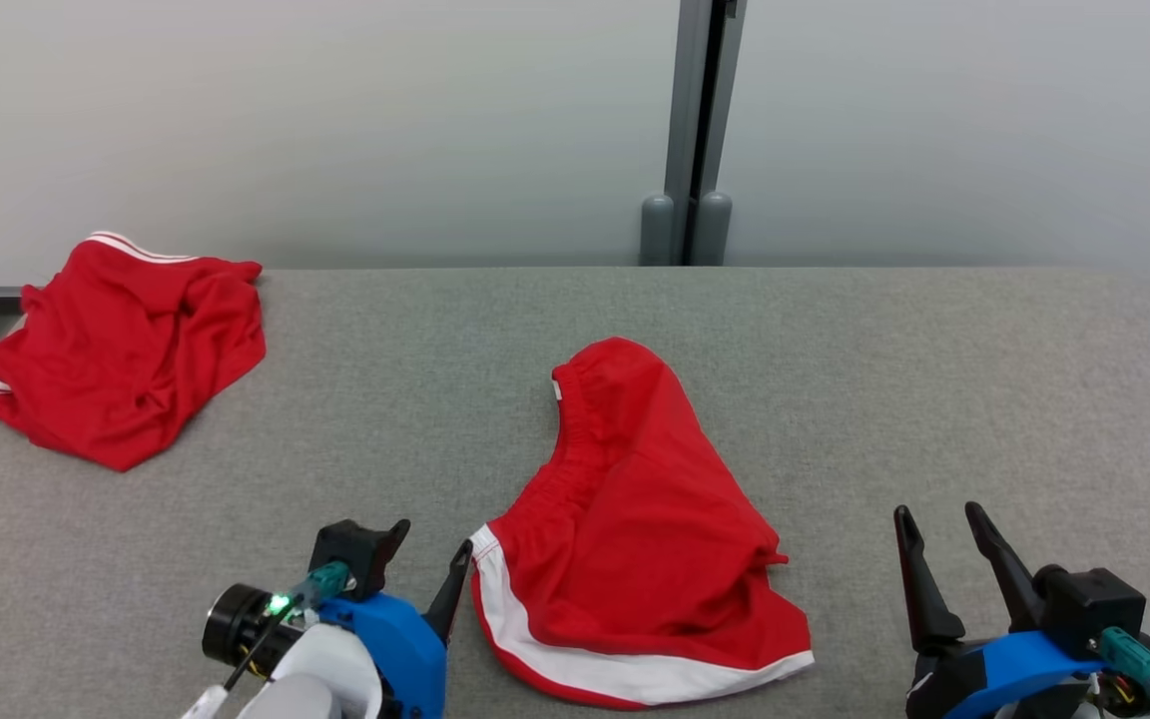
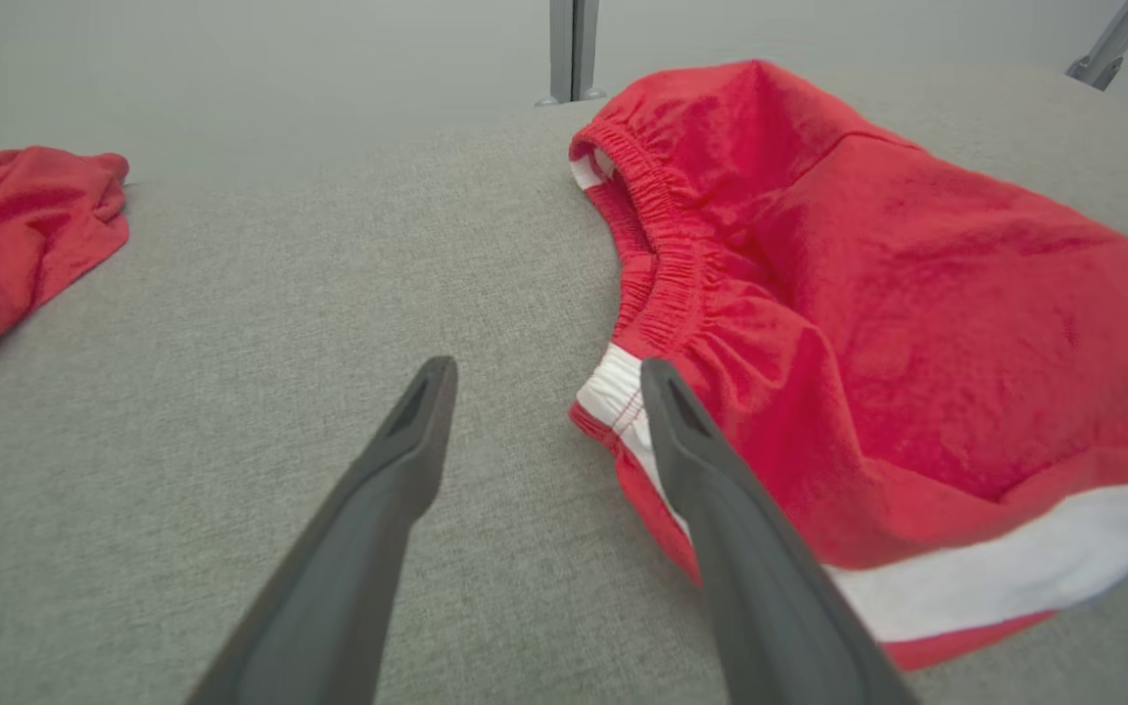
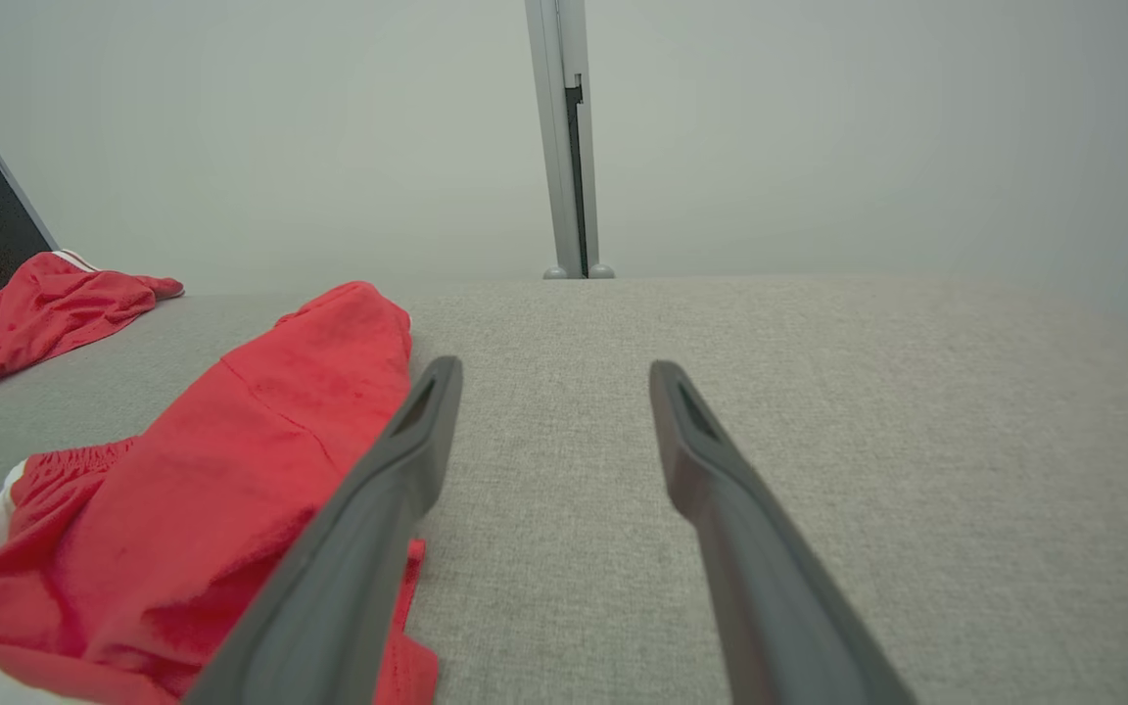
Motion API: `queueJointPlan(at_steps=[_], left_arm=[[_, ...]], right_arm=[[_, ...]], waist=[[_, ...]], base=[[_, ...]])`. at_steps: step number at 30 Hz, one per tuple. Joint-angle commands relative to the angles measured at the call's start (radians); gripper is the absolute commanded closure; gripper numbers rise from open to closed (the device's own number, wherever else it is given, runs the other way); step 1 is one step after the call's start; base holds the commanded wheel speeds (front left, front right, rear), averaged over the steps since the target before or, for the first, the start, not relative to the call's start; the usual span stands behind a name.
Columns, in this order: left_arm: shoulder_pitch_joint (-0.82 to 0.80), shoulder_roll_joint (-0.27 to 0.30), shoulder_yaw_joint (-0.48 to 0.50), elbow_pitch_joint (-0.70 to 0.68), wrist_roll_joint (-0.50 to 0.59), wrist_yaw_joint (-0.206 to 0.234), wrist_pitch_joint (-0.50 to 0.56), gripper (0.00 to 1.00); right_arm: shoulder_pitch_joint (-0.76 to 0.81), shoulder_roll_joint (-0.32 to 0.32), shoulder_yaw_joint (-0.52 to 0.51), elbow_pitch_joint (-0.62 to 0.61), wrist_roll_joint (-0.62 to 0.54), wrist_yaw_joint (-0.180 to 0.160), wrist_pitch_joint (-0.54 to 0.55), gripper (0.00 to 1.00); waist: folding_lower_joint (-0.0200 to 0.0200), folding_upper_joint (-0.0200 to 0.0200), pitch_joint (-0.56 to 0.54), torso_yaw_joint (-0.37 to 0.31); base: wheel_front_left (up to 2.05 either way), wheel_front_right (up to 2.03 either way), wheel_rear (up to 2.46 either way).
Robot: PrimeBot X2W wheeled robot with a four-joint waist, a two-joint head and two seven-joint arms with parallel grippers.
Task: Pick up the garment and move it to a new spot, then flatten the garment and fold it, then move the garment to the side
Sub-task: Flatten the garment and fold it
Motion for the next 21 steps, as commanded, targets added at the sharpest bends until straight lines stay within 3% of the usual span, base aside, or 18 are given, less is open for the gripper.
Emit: queueJointPlan(at_steps=[1,12,21], left_arm=[[-0.031,0.014,-0.017,0.011,0.001,-0.011,0.025,0.00],[-0.142,0.099,-0.224,-0.008,-0.155,-0.030,0.141,0.00],[-0.200,0.133,-0.319,0.031,-0.294,-0.030,0.159,0.00]], right_arm=[[-0.014,-0.003,0.002,0.001,-0.007,0.000,0.005,0.00],[-0.033,-0.003,0.000,-0.008,-0.020,0.000,0.014,0.00],[-0.045,-0.003,-0.003,-0.008,-0.022,0.000,0.013,0.00]], waist=[[-0.0001,0.0000,0.004,-0.005],[-0.0001,0.0000,0.055,-0.042],[-0.0001,0.0000,0.082,-0.061]], base=[[0.00,0.00,0.00],[0.00,0.00,0.00],[0.00,0.00,0.00]])
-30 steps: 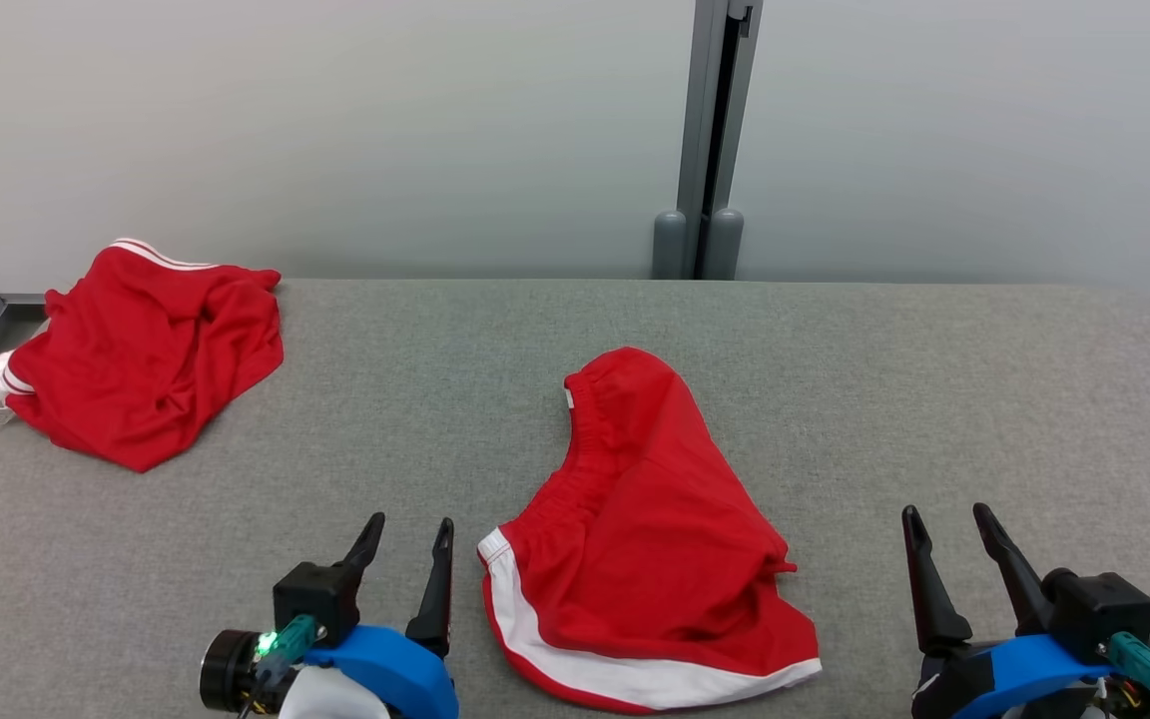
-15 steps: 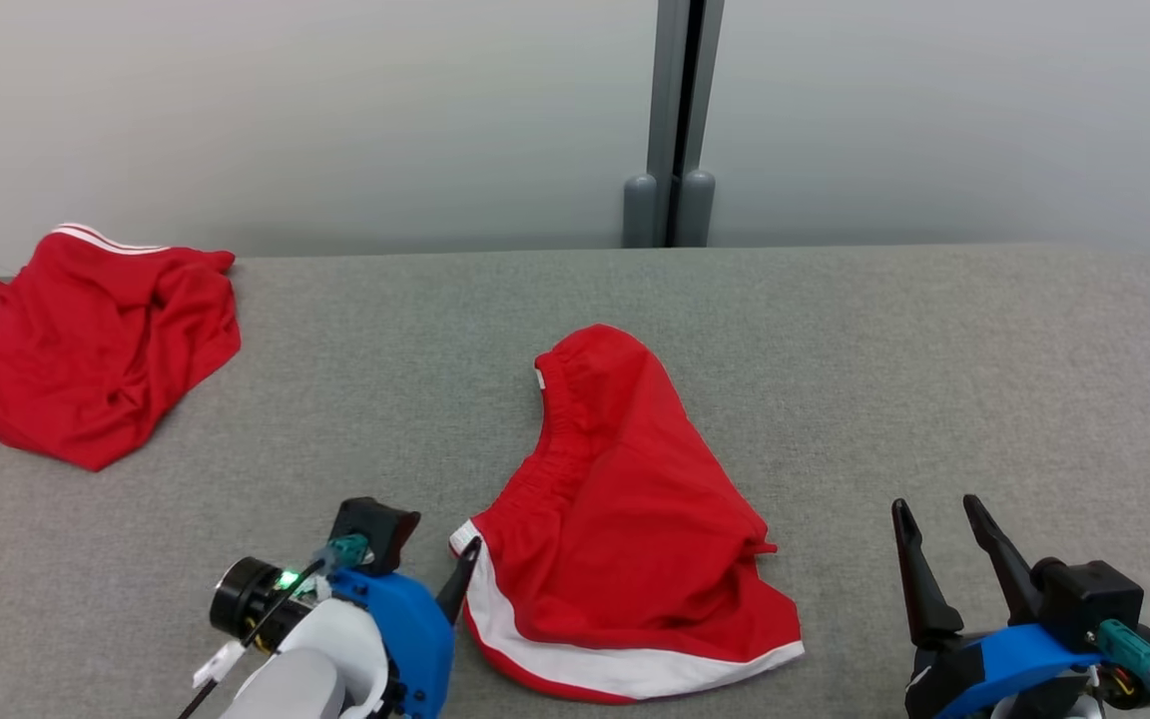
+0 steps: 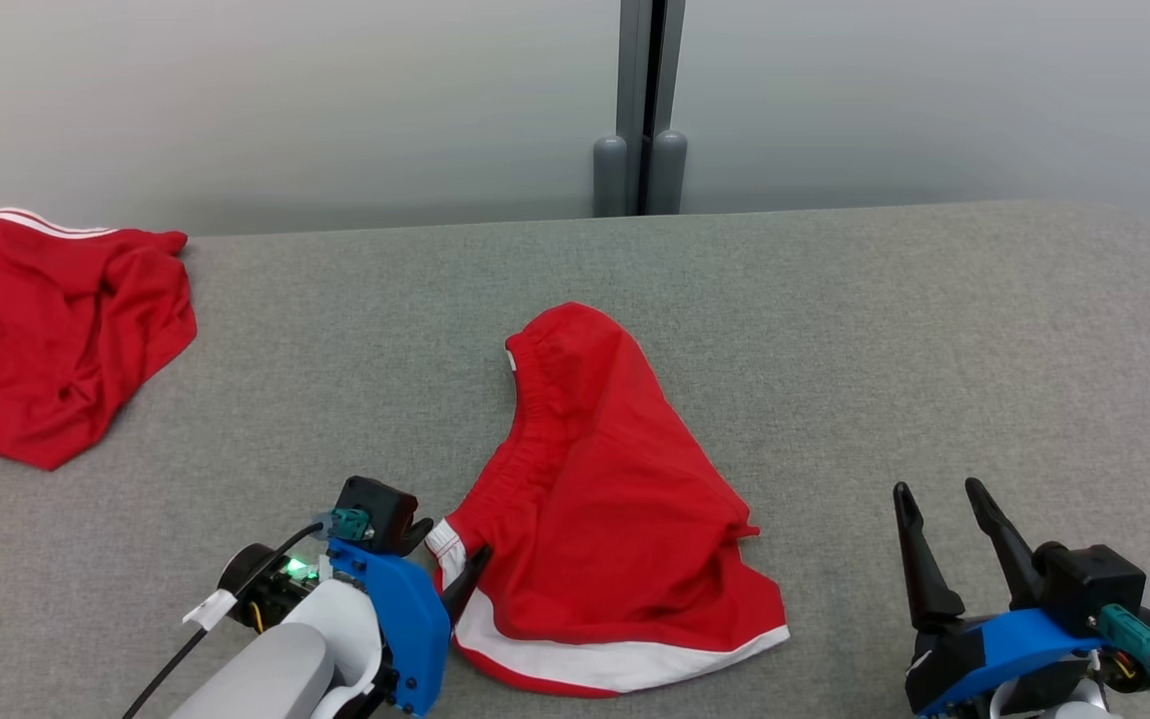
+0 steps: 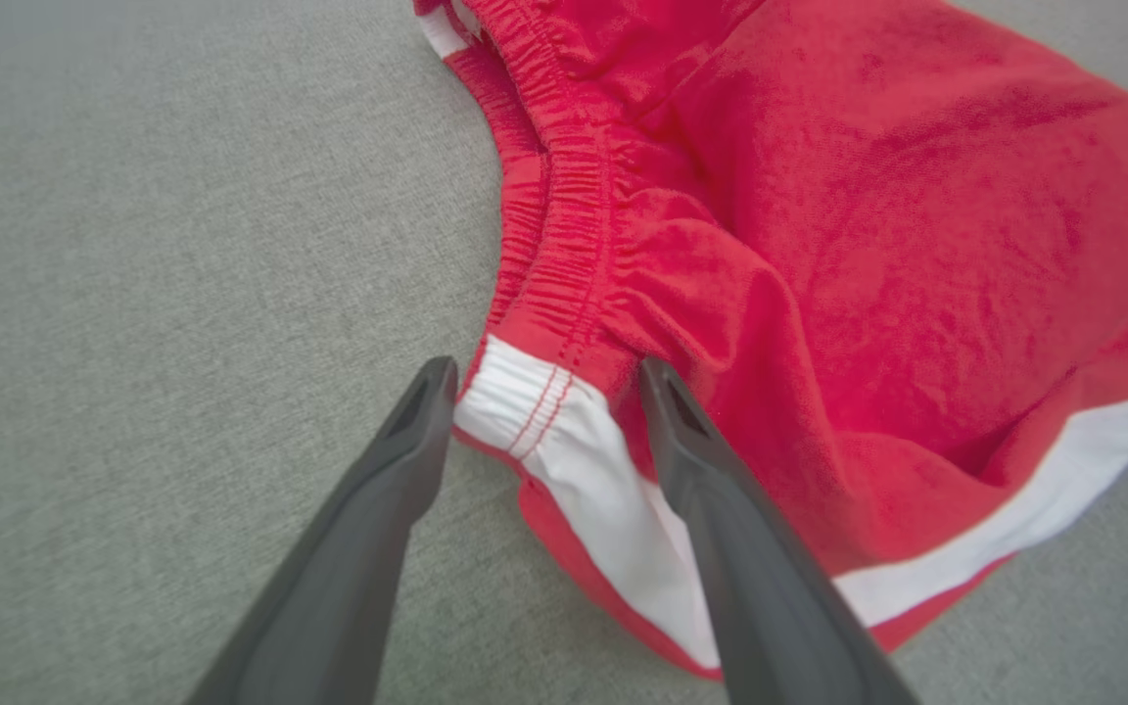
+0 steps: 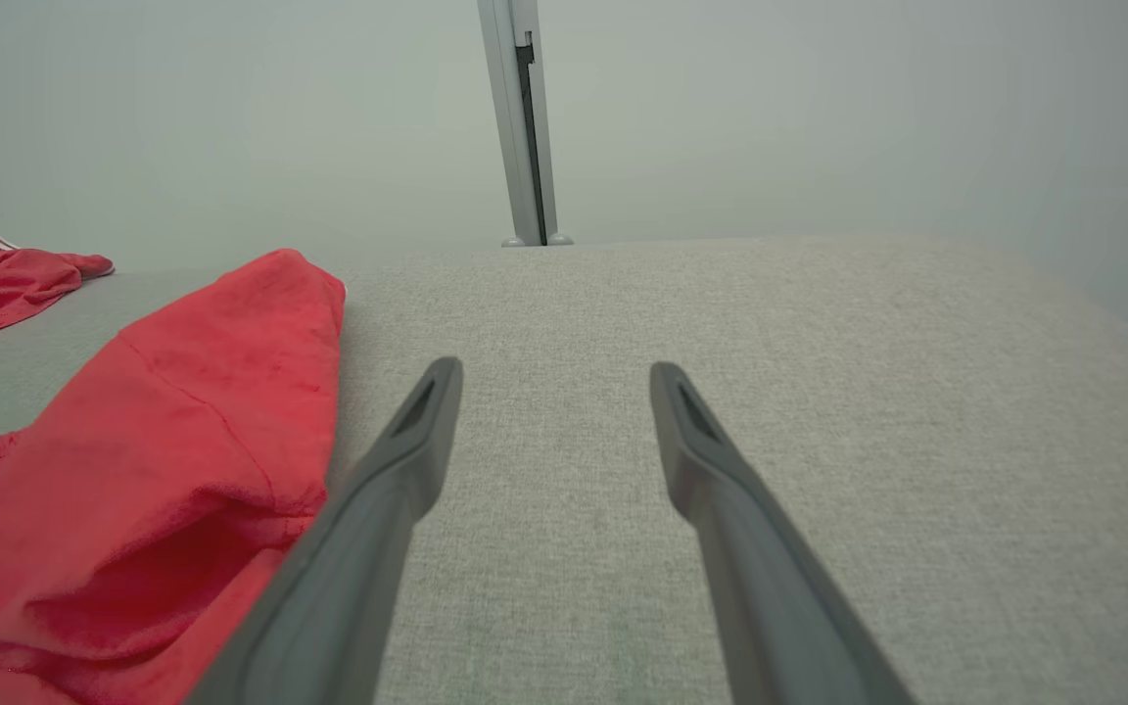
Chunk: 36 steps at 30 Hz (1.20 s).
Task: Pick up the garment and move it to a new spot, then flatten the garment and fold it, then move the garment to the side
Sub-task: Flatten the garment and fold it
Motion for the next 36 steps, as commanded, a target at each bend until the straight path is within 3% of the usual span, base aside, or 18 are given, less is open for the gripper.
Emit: queueJointPlan(at_steps=[1,9,11,12,14,25,32,33,36], left_arm=[[-0.023,0.010,-0.022,0.007,-0.020,-0.001,0.005,0.00],[-0.072,0.050,-0.138,0.011,-0.106,-0.001,0.025,0.00],[-0.082,0.066,-0.168,0.006,-0.126,-0.001,0.031,0.07],[-0.085,0.072,-0.183,0.002,-0.137,-0.001,0.033,0.22],[-0.093,0.082,-0.209,-0.004,-0.153,-0.001,0.030,0.36],[-0.144,0.066,-0.313,0.015,-0.212,-0.001,-0.036,0.34],[-0.165,0.053,-0.351,0.052,-0.243,-0.001,-0.095,0.76],[-0.165,0.053,-0.351,0.052,-0.243,-0.001,-0.095,0.76],[-0.166,0.061,-0.358,0.065,-0.252,-0.001,-0.138,0.94]], right_arm=[[-0.013,-0.003,-0.002,-0.001,-0.008,0.000,-0.002,0.00],[-0.024,-0.003,-0.005,0.002,-0.011,0.000,-0.003,0.00],[-0.022,-0.003,-0.005,0.003,-0.011,0.000,-0.005,0.00],[-0.022,-0.003,-0.006,0.004,-0.011,0.000,-0.005,0.00],[-0.024,-0.003,-0.007,0.005,-0.010,0.000,-0.006,0.00],[-0.041,-0.003,0.000,0.015,-0.005,0.000,-0.010,0.00],[-0.040,-0.003,-0.002,0.021,0.002,0.000,-0.014,0.00],[-0.040,-0.003,-0.002,0.021,0.002,0.000,-0.014,0.00],[-0.034,-0.003,-0.010,0.026,-0.001,0.000,-0.013,0.00]], waist=[[-0.0001,-0.0001,0.003,-0.002],[-0.0001,-0.0001,0.019,-0.008],[-0.0001,-0.0001,0.021,-0.008],[-0.0001,-0.0001,0.022,-0.008],[-0.0001,-0.0001,0.025,-0.007],[-0.0001,-0.0001,0.033,-0.010],[-0.0001,-0.0001,0.033,-0.022],[-0.0001,-0.0001,0.033,-0.022],[-0.0001,-0.0001,0.031,-0.020]], base=[[0.00,0.00,0.00],[0.00,0.00,0.00],[0.00,0.00,0.00],[0.00,0.00,0.00],[0.00,0.00,0.00],[0.00,0.00,0.00],[0.00,0.00,0.00],[0.00,0.00,0.00],[0.00,0.00,0.00]])
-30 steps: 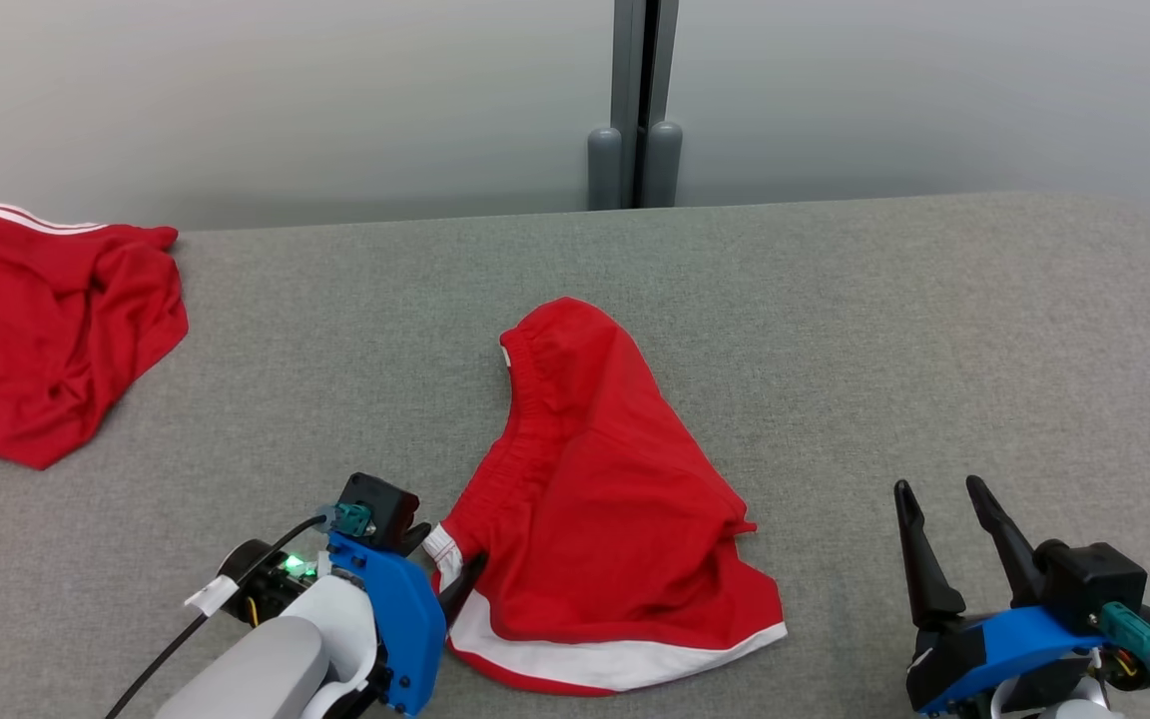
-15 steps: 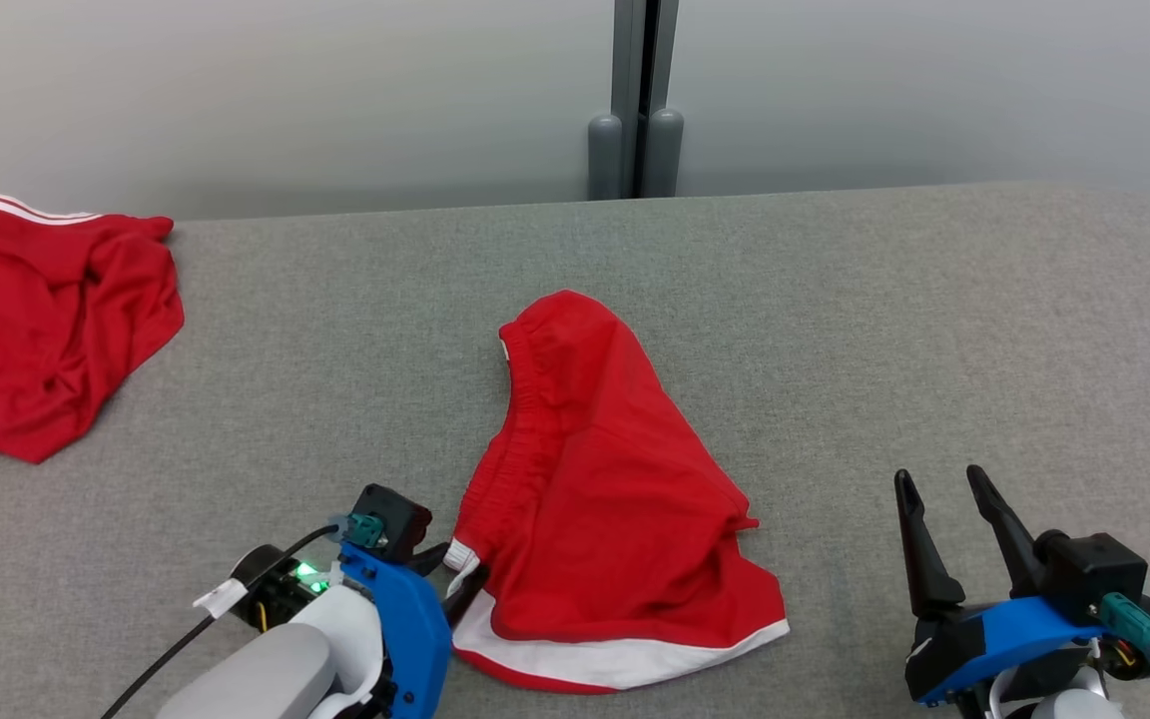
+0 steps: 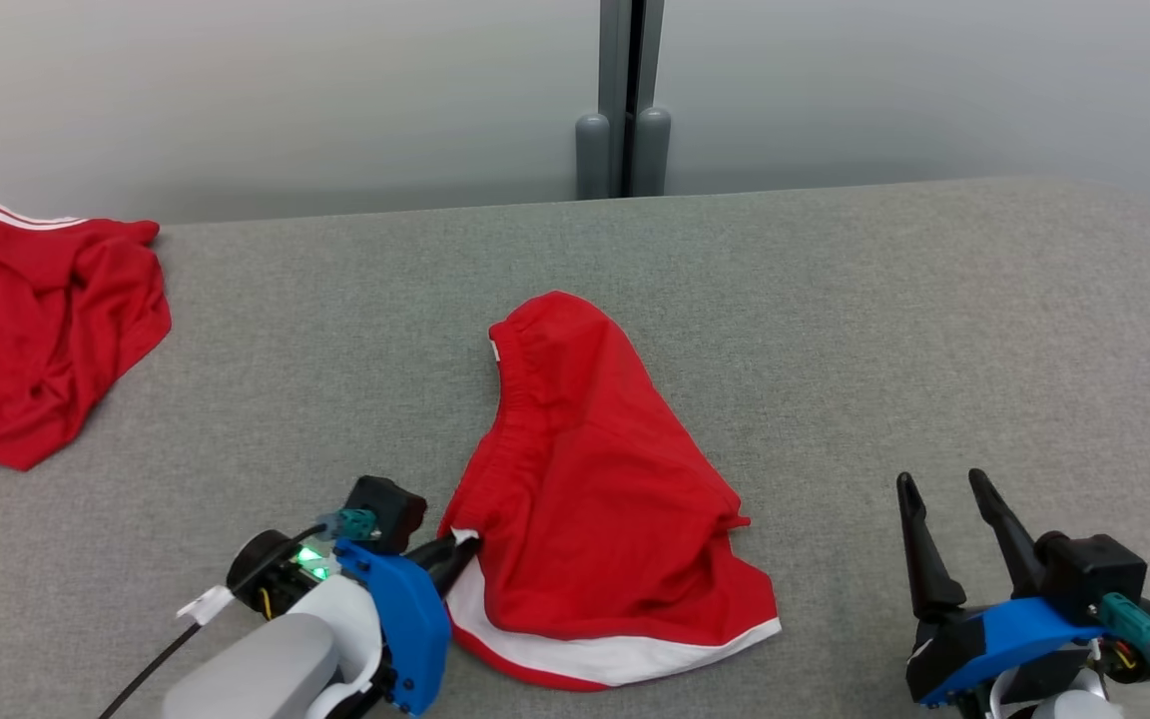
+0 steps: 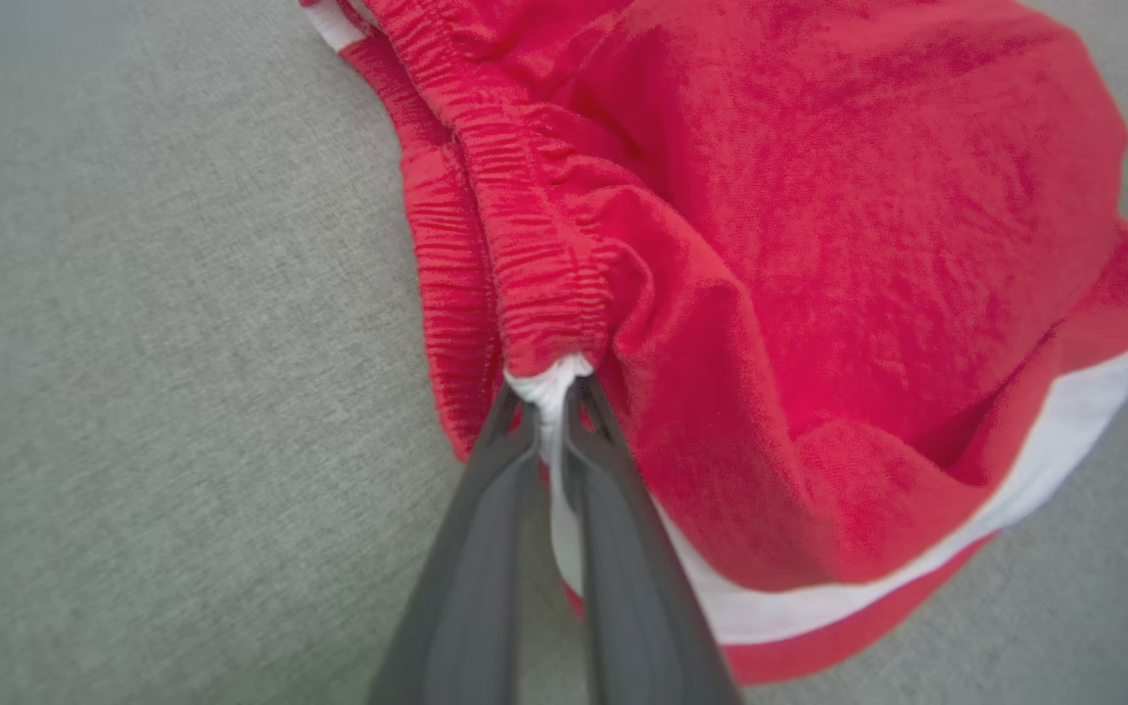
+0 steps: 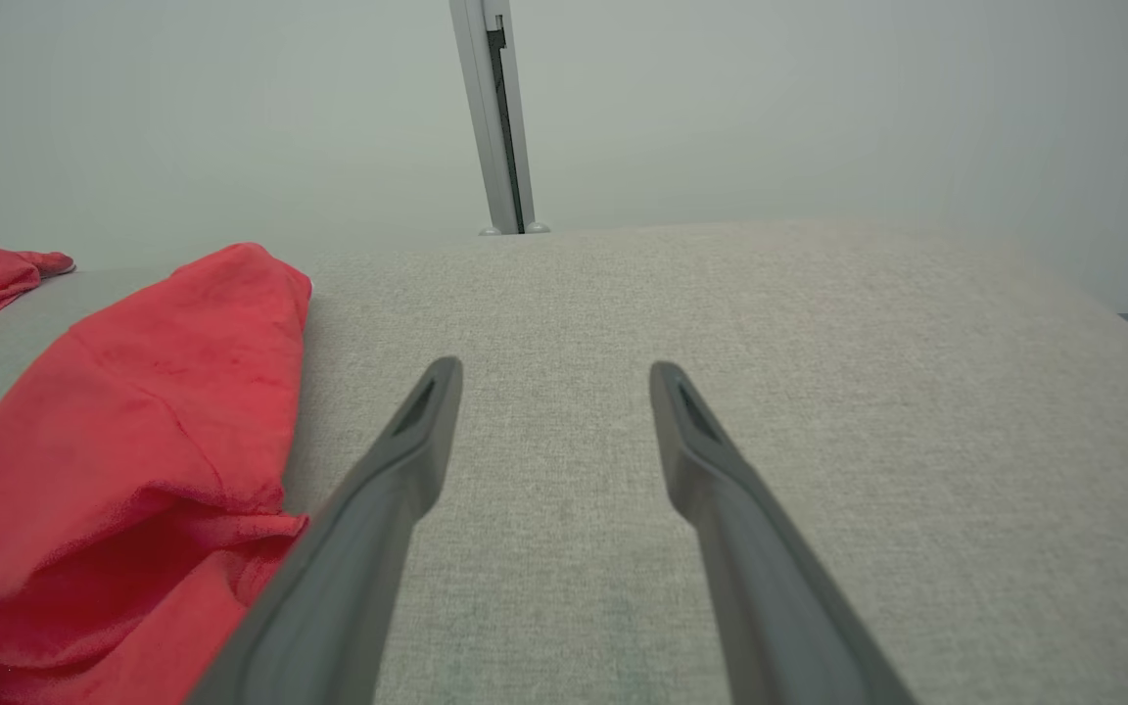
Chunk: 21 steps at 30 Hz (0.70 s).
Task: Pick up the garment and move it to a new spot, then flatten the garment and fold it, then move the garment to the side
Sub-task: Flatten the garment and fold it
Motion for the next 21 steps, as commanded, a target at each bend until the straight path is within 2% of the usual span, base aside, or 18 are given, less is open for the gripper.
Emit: queueJointPlan(at_steps=[1,3,10,17,21], left_arm=[[-0.012,0.007,0.005,0.008,-0.008,-0.001,-0.020,0.97],[-0.009,0.005,0.022,0.023,-0.013,0.002,-0.057,1.00],[0.034,-0.012,0.074,0.059,-0.045,0.034,-0.166,1.00],[0.074,-0.034,0.126,0.086,-0.085,0.072,-0.229,1.00],[0.088,-0.038,0.146,0.092,-0.093,0.079,-0.247,1.00]], right_arm=[[-0.004,-0.003,0.002,0.004,-0.005,0.000,0.003,0.00],[0.011,-0.003,0.014,0.006,-0.002,0.000,0.012,0.00],[0.075,-0.003,0.080,0.004,-0.033,0.000,0.046,0.00],[0.151,-0.003,0.207,-0.026,-0.023,0.000,0.100,0.00],[0.195,-0.003,0.250,-0.055,-0.041,0.000,0.131,0.00]], waist=[[0.0000,-0.0001,0.000,0.002],[0.0000,-0.0001,0.000,0.009],[0.0000,-0.0001,0.002,0.029],[0.0000,-0.0001,-0.004,0.043],[0.0000,-0.0001,-0.006,0.047]], base=[[0.00,0.00,0.00],[0.00,0.00,0.00],[0.00,0.00,0.00],[0.00,0.00,0.00],[0.00,0.00,0.00]])
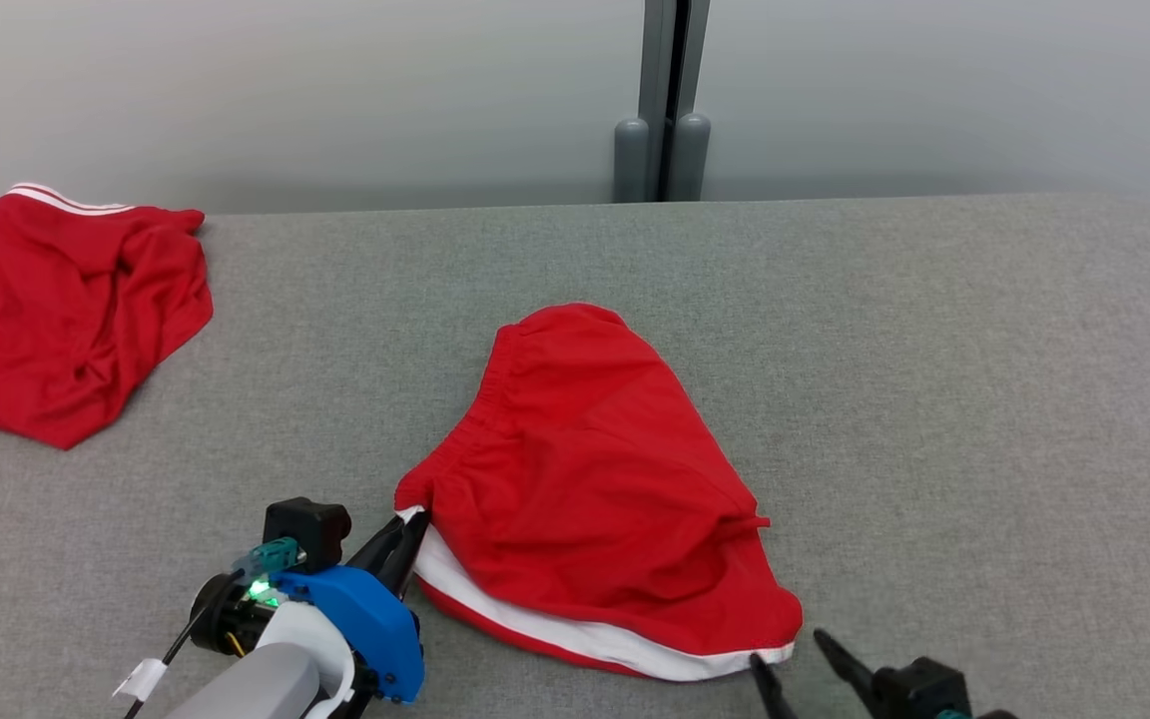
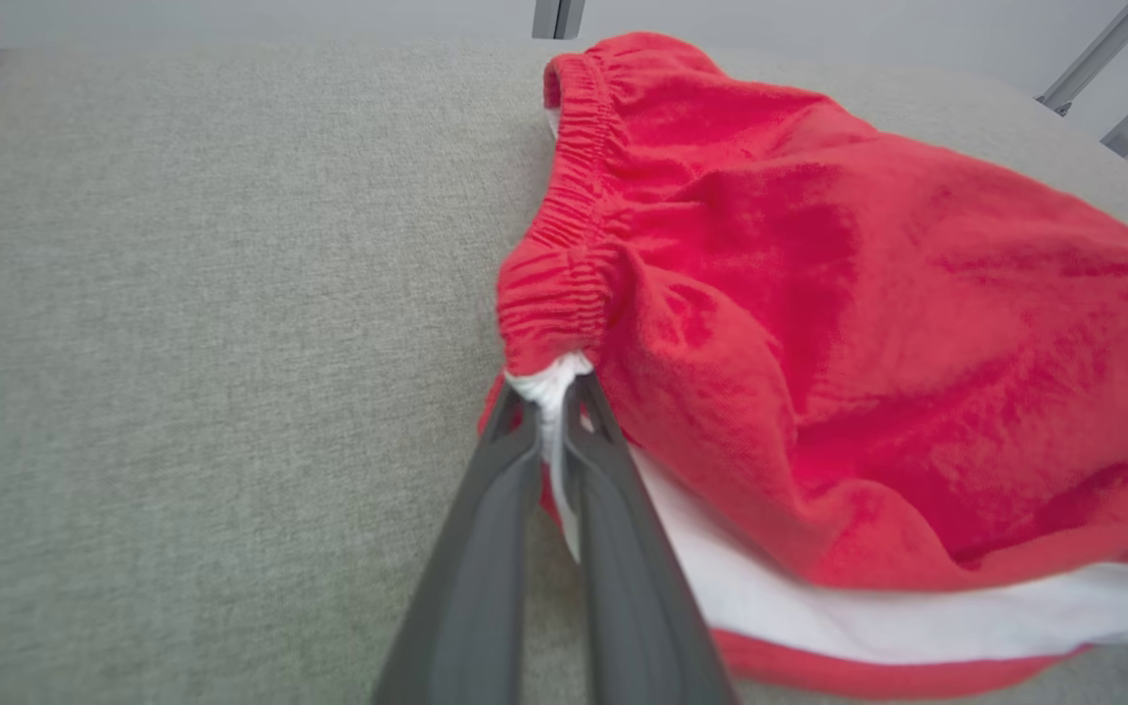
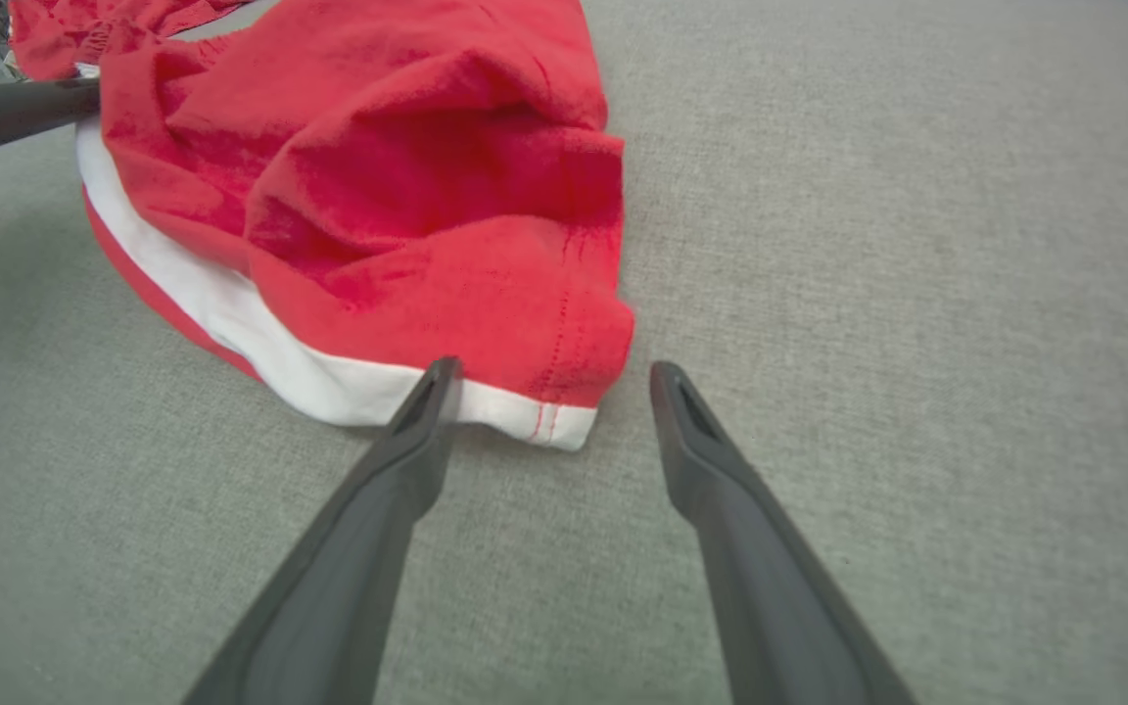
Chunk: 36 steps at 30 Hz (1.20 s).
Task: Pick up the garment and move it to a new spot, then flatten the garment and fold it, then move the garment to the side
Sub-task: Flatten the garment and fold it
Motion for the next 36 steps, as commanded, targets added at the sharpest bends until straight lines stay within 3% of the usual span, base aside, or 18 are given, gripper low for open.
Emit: queueJointPlan(at_steps=[1,7,20,21,23,27,30,36], left_arm=[[0.009,0.000,0.015,0.001,-0.003,0.004,-0.008,1.00],[0.040,-0.012,0.048,-0.002,-0.015,0.010,-0.023,1.00],[0.081,-0.043,0.082,-0.026,0.009,0.009,-0.029,1.00],[0.084,-0.044,0.082,-0.026,0.009,0.009,-0.029,1.00],[0.089,-0.044,0.083,-0.024,0.011,0.007,-0.030,1.00],[0.095,-0.043,0.097,-0.026,0.007,0.005,-0.030,1.00],[0.096,-0.044,0.132,-0.045,-0.001,0.001,-0.030,1.00],[0.122,-0.053,0.246,-0.122,-0.003,-0.009,-0.030,1.00]], right_arm=[[0.024,-0.004,0.011,-0.011,-0.003,0.000,0.009,0.00],[0.007,-0.013,0.015,0.017,-0.027,0.000,0.010,0.00],[-0.147,-0.004,0.063,0.280,-0.007,0.000,-0.094,0.00],[-0.153,-0.004,0.067,0.291,-0.002,0.000,-0.102,0.09],[-0.163,-0.004,0.079,0.307,0.007,0.000,-0.122,0.57],[-0.183,-0.003,0.086,0.316,0.012,0.000,-0.150,0.73],[-0.184,-0.003,0.084,0.302,0.021,0.000,-0.163,1.00],[-0.198,-0.011,0.054,0.219,0.029,0.000,-0.168,1.00]], waist=[[0.0001,-0.0001,-0.001,0.001],[0.0001,-0.0001,-0.007,0.001],[0.0001,-0.0001,-0.012,0.037],[0.0001,-0.0001,-0.013,0.038],[0.0001,-0.0001,-0.014,0.038],[0.0001,-0.0001,-0.018,0.030],[0.0001,-0.0001,-0.022,0.021],[0.0001,-0.0001,-0.043,0.000]], base=[[0.00,0.00,0.00],[0.00,0.00,0.00],[0.00,0.00,0.00],[0.00,0.00,0.00],[0.00,0.00,0.00],[0.00,0.00,0.00],[0.00,0.00,0.00],[0.00,0.00,0.00]])
